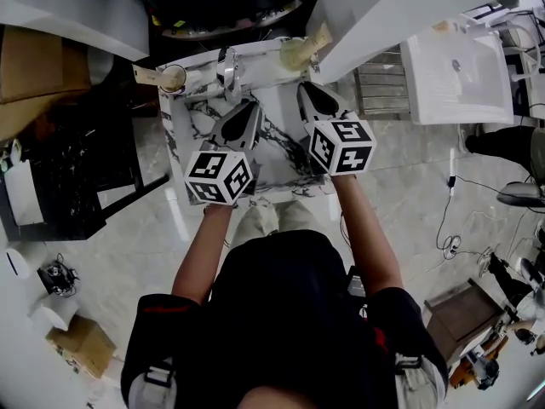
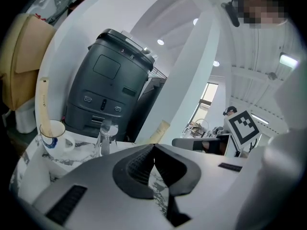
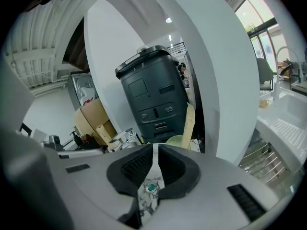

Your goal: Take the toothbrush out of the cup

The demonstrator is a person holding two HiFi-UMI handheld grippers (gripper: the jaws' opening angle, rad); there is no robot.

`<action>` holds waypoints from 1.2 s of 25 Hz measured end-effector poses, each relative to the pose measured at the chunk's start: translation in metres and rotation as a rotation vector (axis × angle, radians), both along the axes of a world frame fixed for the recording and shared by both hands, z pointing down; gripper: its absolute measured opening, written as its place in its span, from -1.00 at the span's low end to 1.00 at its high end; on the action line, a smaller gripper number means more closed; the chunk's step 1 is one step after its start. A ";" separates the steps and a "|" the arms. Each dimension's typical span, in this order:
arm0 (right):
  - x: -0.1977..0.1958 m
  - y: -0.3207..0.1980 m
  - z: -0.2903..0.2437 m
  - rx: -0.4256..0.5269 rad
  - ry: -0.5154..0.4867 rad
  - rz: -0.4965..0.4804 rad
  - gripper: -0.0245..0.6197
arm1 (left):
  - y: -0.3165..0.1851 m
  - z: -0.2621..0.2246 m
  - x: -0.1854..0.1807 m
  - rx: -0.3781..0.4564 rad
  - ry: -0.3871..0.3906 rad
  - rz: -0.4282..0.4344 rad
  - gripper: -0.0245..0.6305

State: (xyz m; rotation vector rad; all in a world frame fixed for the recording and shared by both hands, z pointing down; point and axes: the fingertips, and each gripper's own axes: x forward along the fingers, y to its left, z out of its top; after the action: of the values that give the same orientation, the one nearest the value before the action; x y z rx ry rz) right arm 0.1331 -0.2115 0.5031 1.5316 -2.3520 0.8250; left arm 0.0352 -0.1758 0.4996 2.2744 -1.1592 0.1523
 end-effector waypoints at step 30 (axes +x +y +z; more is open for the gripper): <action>0.044 -0.080 0.056 -0.074 -0.017 0.020 -0.30 | -0.057 0.015 0.046 0.026 -0.010 0.006 -0.89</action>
State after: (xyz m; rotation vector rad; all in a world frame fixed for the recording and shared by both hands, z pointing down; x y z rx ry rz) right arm 0.1772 -0.2910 0.5593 1.5268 -2.2943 0.9217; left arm 0.0817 -0.2327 0.5150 2.3023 -1.1654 0.1525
